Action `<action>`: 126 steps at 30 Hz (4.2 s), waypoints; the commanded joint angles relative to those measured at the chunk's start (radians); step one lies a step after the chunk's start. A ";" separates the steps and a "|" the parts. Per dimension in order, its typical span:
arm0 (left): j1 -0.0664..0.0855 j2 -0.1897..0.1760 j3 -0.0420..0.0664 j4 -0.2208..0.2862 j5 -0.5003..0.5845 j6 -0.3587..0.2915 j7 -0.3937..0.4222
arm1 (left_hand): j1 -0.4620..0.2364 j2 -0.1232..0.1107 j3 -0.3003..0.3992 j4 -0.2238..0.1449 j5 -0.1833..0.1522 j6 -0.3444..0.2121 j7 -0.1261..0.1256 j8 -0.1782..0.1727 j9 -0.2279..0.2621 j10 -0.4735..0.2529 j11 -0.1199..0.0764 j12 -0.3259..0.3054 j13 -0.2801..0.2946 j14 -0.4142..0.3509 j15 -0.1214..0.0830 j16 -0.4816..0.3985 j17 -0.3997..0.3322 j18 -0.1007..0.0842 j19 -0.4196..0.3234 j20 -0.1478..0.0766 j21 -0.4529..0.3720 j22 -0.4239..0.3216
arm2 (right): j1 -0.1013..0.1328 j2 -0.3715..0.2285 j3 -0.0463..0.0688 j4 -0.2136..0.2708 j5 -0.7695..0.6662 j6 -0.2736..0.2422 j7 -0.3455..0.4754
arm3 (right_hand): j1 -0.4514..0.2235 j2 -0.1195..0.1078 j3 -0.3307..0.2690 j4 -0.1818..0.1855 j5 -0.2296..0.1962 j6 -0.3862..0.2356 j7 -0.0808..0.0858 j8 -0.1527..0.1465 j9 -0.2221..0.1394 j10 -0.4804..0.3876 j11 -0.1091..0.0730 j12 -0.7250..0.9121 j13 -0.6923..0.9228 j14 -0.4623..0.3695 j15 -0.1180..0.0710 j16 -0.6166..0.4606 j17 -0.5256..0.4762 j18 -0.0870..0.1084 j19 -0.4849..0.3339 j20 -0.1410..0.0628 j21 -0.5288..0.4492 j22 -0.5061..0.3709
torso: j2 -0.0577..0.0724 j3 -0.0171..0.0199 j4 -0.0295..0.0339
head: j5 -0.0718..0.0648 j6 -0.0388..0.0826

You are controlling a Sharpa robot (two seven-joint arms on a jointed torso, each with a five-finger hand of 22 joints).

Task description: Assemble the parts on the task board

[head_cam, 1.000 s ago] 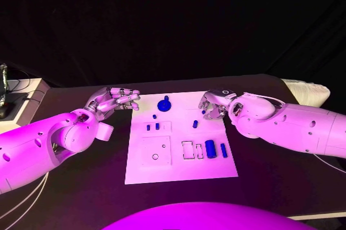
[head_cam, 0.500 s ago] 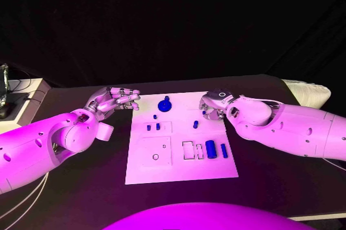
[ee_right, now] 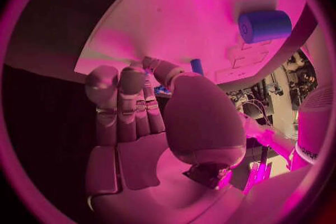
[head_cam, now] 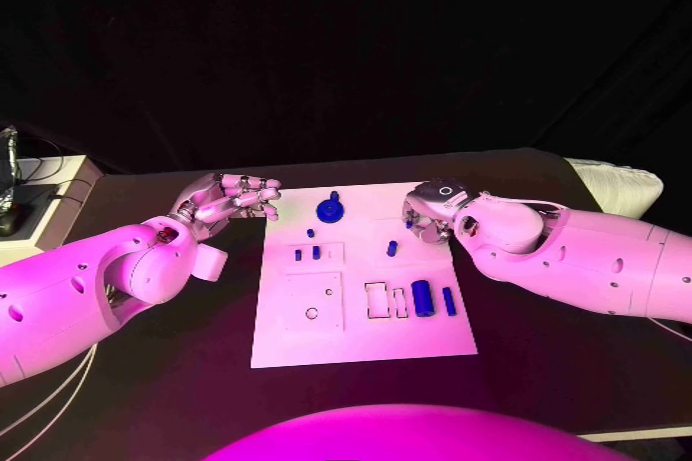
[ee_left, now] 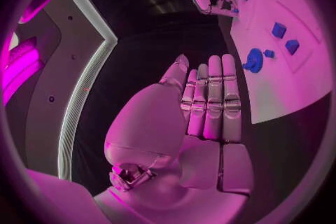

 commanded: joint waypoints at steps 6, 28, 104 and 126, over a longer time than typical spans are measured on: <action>0.000 0.002 0.001 -0.001 -0.008 0.010 -0.010 | 0.011 -0.001 -0.006 -0.004 0.003 -0.004 0.004 -0.002 0.000 -0.004 0.003 -0.004 0.001 0.002 0.002 -0.003 0.002 -0.017 0.002 -0.001 0.006 0.003 | -0.004 -0.002 -0.002 0.000 0.022 0.034 0.013 | 0.004 0.012 0.004 -0.011 -0.023 0.008 0.002 0.005 0.000 0.012 0.001 -0.004 0.000 0.001 -0.005 0.008 -0.002 0.002 0.059 -0.005 0.009 -0.002 | 0.000 0.0004 -0.0010 | 0.001 -0.001; 0.000 0.003 0.001 -0.008 -0.008 0.016 -0.021 | 0.012 0.000 -0.010 -0.009 0.003 -0.011 0.007 -0.002 0.000 -0.011 0.005 -0.003 0.001 0.002 0.003 -0.004 0.005 -0.016 -0.003 -0.001 0.012 0.013 | -0.004 0.000 -0.002 0.006 0.077 -0.022 0.035 | 0.018 -0.059 -0.041 0.012 -0.070 -0.067 0.020 0.005 -0.004 -0.028 0.017 -0.003 0.000 -0.003 0.004 0.009 -0.005 0.019 0.058 0.006 -0.007 -0.016 | 0.000 0.0002 -0.0004 | 0.003 -0.002; -0.004 0.045 0.001 -0.042 0.001 0.011 -0.026 | 0.014 0.005 -0.006 -0.028 0.005 -0.019 0.012 -0.001 0.000 -0.022 0.009 -0.004 0.001 0.002 0.004 -0.007 0.009 -0.012 -0.015 0.000 0.026 0.044 | 0.010 -0.019 0.023 0.251 0.210 -0.119 0.033 | 0.056 0.093 0.032 -0.032 -0.161 0.038 0.010 0.009 0.008 0.074 -0.004 -0.003 0.001 -0.008 -0.007 0.035 0.023 0.011 0.062 -0.003 0.103 0.070 | -0.013 -0.0045 -0.0067 | 0.078 -0.013; -0.012 0.097 0.002 -0.067 0.004 -0.048 -0.004 | 0.016 0.006 -0.004 -0.030 0.005 -0.017 0.012 -0.001 0.001 -0.019 0.008 -0.003 0.001 0.001 0.004 -0.006 0.009 -0.012 -0.016 0.000 0.027 0.048 | -0.094 0.151 0.003 0.232 0.011 -0.036 -0.039 | 0.052 0.088 0.035 -0.036 -0.149 0.041 0.010 0.009 0.008 0.077 -0.005 -0.004 0.001 -0.007 -0.009 0.037 0.022 0.010 0.063 -0.005 0.101 0.073 | -0.020 -0.0068 -0.0075 | 0.193 -0.027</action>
